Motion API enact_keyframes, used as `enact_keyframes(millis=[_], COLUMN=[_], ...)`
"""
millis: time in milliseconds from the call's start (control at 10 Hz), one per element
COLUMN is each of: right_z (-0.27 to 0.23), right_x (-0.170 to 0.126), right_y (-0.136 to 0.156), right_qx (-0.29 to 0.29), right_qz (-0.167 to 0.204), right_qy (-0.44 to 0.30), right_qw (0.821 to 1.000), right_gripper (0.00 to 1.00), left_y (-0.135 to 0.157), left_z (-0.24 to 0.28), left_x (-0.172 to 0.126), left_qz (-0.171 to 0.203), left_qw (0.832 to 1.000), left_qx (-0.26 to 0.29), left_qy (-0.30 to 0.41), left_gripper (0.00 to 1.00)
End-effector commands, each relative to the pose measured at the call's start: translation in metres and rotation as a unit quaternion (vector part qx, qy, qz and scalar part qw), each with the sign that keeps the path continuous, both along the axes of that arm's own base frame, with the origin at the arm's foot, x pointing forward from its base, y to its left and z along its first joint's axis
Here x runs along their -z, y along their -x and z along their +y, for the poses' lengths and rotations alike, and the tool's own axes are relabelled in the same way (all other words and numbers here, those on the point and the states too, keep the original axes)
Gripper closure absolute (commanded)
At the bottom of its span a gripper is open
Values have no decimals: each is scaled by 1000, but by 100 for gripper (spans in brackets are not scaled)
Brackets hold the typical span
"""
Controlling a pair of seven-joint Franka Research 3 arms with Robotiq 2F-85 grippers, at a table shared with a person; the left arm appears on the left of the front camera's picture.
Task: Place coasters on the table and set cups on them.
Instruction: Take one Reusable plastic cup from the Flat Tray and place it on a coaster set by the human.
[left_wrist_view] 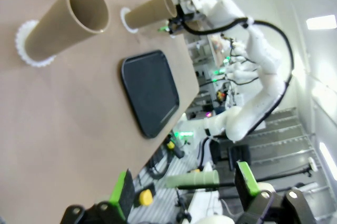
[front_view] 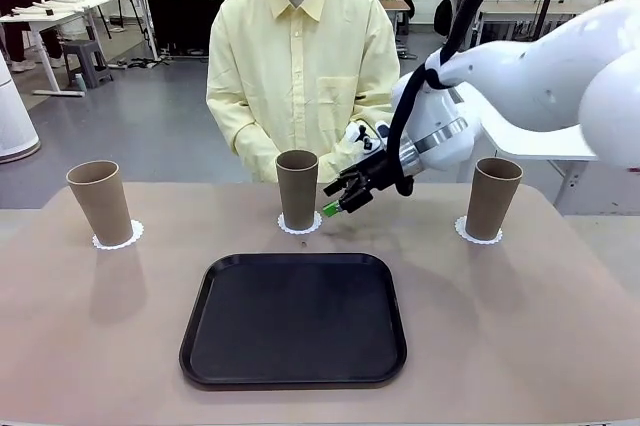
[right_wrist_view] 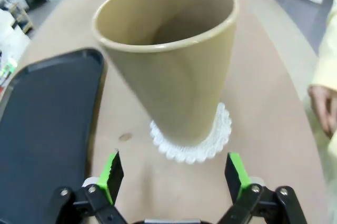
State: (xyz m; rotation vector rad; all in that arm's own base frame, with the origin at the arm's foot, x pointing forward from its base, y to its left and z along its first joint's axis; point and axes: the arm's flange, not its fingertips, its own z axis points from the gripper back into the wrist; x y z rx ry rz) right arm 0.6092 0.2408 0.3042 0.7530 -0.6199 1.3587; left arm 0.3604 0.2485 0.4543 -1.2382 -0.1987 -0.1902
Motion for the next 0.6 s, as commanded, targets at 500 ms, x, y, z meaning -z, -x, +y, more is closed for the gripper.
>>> enact_keyframes(millis=[500], right_z=[-11], right_x=[-118], right_y=[126], right_qx=[144], right_qz=[70], right_qy=[303], right_qw=[939], right_gripper=[0], left_y=[0], left_z=[1], left_x=[-2], left_qz=[2], left_qw=[1000], left_qx=[-2], left_qy=[1], left_gripper=[0])
